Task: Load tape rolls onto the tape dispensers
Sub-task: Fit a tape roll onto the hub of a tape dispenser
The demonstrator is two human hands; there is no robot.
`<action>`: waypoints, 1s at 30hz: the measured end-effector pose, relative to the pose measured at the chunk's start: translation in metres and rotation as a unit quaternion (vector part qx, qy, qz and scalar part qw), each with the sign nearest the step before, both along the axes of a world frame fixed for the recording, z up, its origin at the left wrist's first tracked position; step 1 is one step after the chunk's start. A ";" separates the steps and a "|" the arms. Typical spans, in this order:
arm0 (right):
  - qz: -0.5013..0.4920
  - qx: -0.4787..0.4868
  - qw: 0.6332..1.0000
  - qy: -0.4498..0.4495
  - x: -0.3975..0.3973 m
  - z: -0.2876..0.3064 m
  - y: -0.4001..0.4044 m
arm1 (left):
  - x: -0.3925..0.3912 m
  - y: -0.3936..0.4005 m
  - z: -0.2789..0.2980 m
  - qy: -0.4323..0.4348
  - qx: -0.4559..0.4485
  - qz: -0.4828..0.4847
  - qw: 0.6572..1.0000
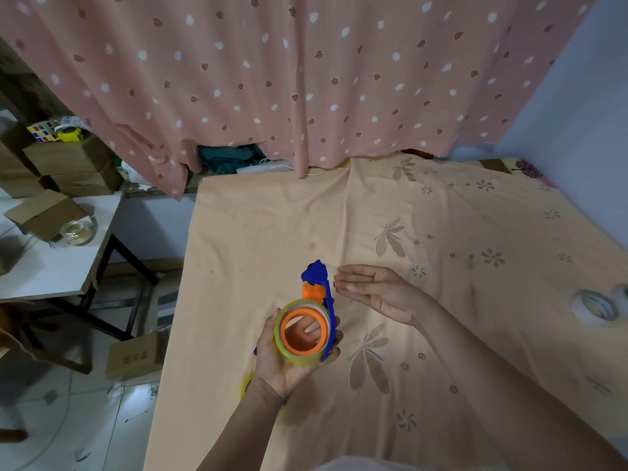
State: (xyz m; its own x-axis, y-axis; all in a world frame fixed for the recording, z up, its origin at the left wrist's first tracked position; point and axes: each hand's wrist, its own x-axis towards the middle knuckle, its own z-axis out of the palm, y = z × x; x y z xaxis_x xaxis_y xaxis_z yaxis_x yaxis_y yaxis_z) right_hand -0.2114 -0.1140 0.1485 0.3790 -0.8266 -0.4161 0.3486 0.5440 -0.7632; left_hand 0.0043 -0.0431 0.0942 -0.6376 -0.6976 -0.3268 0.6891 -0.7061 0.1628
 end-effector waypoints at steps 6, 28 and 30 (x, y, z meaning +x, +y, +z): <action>-0.134 -0.107 0.968 0.183 0.029 -0.020 0.006 | -0.011 -0.007 0.002 -0.001 0.054 0.041 0.998; -0.231 -0.208 0.877 0.367 0.052 -0.029 0.016 | -0.028 -0.011 0.024 -0.006 0.113 0.114 0.987; -0.235 -0.212 0.873 0.370 0.054 -0.029 0.017 | -0.029 -0.011 0.024 -0.007 0.116 0.120 0.986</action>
State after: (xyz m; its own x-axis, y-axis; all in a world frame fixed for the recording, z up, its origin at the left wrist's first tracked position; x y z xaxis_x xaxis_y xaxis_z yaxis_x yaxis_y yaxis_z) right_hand -0.1575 -0.0970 0.1197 -0.2868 -0.9577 -0.0231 -0.2171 0.0885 -0.9721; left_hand -0.0243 -0.0545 0.1185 -0.4573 -0.7330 -0.5036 0.8399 -0.5421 0.0265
